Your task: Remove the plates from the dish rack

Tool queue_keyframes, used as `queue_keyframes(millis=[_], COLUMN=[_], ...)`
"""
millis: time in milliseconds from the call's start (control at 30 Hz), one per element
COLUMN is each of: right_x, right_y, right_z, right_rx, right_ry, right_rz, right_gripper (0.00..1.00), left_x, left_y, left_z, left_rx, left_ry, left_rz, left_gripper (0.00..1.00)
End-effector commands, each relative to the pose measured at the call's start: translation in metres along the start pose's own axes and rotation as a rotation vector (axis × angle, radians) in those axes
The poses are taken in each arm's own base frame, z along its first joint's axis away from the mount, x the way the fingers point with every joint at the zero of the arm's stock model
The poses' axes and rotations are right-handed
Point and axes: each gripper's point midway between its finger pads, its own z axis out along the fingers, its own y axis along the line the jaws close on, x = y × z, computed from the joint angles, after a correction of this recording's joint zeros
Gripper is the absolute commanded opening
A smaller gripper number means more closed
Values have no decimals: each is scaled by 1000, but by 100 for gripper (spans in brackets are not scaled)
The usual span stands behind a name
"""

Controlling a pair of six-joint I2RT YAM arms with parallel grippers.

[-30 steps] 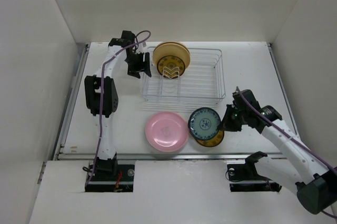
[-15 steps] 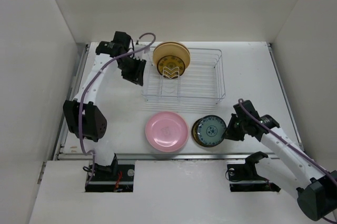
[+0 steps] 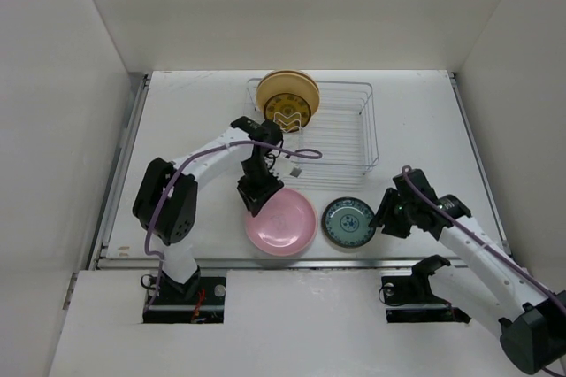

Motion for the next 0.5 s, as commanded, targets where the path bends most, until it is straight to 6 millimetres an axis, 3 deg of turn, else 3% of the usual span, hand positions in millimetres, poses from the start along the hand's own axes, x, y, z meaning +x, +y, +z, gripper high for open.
queue_keyframes(millis=[0, 267, 467], right_x=[-10, -19, -36], right_y=[8, 23, 41], right_z=[-5, -19, -40], right_rx=[-31, -107, -159], right_ry=[-48, -87, -145], right_rz=[72, 47, 19], right_gripper=[49, 50, 50], left_x=[-6, -7, -17], left_y=[9, 9, 10], left_z=[13, 52, 57], left_rx=[-42, -43, -53], left_ry=[0, 51, 24], left_rz=[-1, 18, 16], left_gripper=[27, 24, 23])
